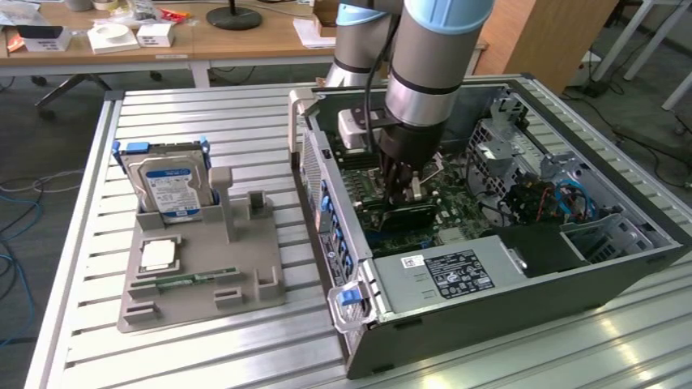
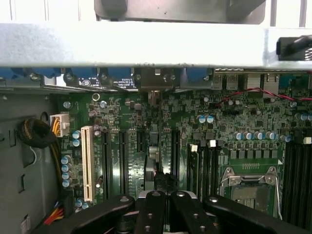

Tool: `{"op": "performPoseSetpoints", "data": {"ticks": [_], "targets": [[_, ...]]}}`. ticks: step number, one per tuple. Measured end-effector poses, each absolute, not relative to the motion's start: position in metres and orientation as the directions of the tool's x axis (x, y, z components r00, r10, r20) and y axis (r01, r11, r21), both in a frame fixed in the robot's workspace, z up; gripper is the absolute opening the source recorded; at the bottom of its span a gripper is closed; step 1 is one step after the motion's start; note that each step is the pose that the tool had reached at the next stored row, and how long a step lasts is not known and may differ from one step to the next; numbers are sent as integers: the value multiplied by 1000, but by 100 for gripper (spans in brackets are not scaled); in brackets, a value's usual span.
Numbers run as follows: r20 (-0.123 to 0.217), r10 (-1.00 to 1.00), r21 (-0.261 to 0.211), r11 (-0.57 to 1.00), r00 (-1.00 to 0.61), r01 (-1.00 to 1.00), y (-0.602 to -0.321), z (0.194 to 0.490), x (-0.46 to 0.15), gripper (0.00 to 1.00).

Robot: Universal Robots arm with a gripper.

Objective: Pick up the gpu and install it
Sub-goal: 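Press down on the gpu until it lock into place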

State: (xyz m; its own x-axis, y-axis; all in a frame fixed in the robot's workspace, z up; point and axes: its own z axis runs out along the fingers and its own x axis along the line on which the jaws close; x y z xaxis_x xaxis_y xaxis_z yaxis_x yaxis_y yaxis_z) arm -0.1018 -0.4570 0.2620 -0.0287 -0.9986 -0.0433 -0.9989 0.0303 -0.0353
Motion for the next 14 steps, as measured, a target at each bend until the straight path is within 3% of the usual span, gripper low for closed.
{"op": "performPoseSetpoints", "data": {"ticks": [14], "targets": [[-43,-999,-35,30,-29,-999,-457,261,-103,10]]}}
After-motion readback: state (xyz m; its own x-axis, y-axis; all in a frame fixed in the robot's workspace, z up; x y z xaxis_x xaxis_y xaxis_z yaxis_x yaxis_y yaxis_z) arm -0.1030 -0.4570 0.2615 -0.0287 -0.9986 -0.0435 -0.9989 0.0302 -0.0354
